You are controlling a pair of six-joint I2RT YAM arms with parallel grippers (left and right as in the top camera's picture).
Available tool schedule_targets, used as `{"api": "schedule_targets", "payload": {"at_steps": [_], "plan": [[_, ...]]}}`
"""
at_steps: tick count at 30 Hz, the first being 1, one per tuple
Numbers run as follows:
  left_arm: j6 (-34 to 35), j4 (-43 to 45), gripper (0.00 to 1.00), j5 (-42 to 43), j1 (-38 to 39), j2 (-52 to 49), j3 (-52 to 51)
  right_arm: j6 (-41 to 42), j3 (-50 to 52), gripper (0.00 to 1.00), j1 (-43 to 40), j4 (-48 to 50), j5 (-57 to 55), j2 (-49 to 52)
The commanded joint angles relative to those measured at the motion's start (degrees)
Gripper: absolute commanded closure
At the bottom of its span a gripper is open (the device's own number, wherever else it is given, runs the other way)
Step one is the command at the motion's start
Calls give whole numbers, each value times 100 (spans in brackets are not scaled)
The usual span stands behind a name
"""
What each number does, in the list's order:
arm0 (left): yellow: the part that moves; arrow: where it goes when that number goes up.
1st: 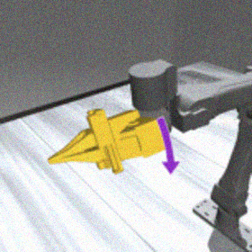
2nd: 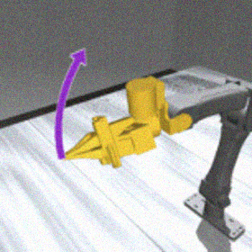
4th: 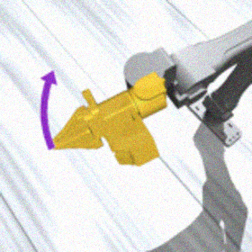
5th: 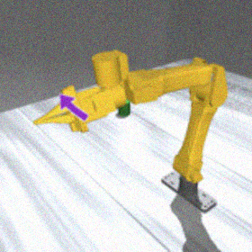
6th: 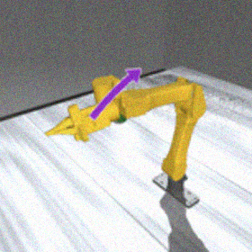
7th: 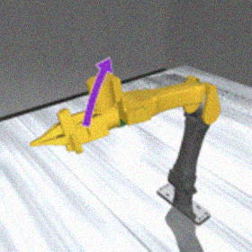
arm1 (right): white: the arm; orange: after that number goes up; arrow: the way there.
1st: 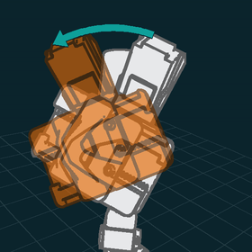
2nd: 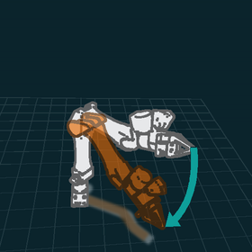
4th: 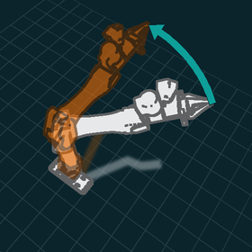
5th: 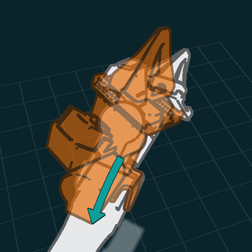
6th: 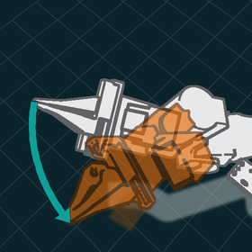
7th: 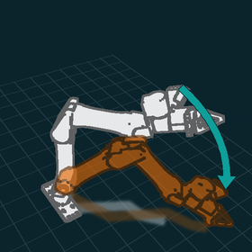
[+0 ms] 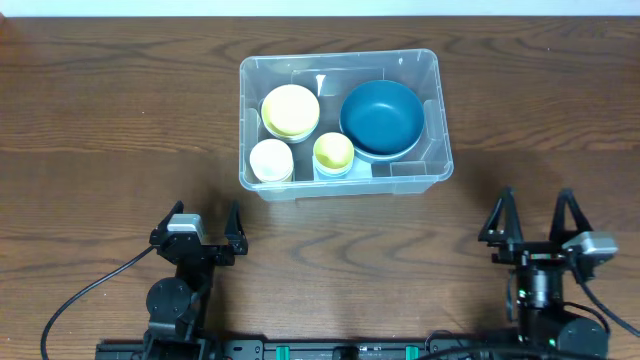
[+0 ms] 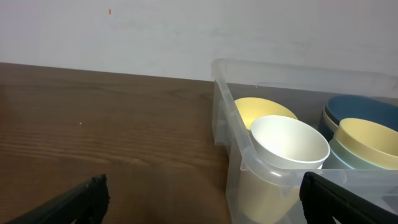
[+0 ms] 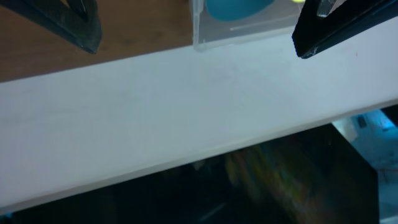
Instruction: Pack container
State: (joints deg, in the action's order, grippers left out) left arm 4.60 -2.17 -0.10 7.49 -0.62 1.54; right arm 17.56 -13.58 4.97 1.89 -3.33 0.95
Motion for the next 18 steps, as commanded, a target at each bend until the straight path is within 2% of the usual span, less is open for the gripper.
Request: {"api": "schedule_targets", "payload": {"at_steps": [1, 5, 11, 18], "plan": [[-31, -195, 2, -48, -31, 39, -129, -149, 372, 1, -101, 264, 212, -63], [-33, -195, 2, -48, -28, 39, -129, -378, 824, 1, -136, 675, 227, -63], [-31, -195, 2, -48, -28, 39, -129, -658, 1318, 1, -254, 776, 229, -63], [-31, -195, 2, -48, -28, 39, -129, -1390, 1327, 1, -323, 168, 254, -63]]}}
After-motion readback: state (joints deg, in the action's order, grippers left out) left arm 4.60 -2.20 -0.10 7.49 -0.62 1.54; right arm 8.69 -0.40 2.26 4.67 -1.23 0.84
